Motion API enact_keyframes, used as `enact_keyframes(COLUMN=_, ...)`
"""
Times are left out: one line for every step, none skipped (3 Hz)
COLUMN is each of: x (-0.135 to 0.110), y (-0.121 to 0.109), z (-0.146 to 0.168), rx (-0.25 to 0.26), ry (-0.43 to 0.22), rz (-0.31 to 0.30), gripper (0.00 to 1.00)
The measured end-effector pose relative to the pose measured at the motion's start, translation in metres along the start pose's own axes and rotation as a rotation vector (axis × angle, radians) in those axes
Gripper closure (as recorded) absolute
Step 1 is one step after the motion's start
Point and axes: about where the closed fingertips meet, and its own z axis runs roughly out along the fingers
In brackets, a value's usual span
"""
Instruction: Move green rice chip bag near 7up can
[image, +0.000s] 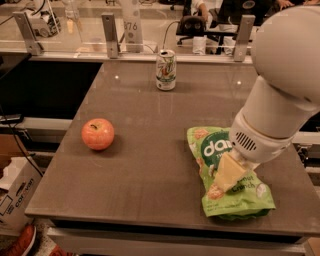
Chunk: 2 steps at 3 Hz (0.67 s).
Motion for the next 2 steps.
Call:
enact_keyframes(x=-0.008, y=-0.005, z=-0.017, rx=0.009, ry=-0.022, rz=-0.03, gripper=1.0)
enact_keyframes(x=-0.018, y=-0.008, z=-0.029, rx=0.014, ry=-0.042, rz=-0.058, gripper=1.0)
